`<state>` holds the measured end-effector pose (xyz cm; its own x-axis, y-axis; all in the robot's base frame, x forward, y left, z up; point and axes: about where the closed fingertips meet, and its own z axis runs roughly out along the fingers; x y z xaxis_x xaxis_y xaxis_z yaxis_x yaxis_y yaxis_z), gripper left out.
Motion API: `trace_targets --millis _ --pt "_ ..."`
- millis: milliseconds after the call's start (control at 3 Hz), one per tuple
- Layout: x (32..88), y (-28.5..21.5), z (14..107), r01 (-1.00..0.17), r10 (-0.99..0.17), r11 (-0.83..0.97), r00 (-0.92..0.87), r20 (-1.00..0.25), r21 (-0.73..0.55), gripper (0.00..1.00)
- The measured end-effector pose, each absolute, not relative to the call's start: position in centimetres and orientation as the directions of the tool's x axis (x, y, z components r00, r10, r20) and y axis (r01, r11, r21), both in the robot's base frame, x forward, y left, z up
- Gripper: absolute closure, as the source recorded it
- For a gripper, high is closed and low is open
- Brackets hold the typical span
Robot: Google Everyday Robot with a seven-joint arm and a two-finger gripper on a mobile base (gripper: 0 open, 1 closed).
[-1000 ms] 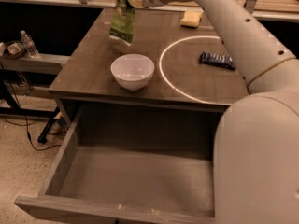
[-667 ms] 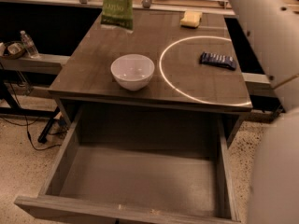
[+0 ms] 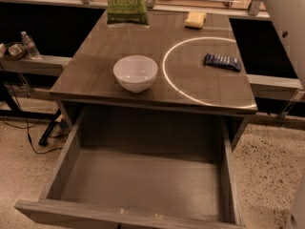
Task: Place green jalapeno chip bag into top drawer
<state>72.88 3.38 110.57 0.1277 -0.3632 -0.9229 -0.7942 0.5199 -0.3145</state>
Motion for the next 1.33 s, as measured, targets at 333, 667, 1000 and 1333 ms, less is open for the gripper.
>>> trace_targets --millis 333,667,1000,1333 --pt "70.7 6.0 109.3 -0.867 -0.345 0.413 0.135 -0.929 -0.279 1.00" --pt "66.1 5.5 108.0 -0.911 -0.339 0.341 0.111 -0.934 -0.232 1.00" --pt "61.0 3.1 107.4 -0.926 -0.360 0.313 0.089 -0.929 -0.210 1.00" --pt "55.0 -2.4 107.9 -0.919 -0.390 0.343 0.049 -0.920 -0.194 1.00"
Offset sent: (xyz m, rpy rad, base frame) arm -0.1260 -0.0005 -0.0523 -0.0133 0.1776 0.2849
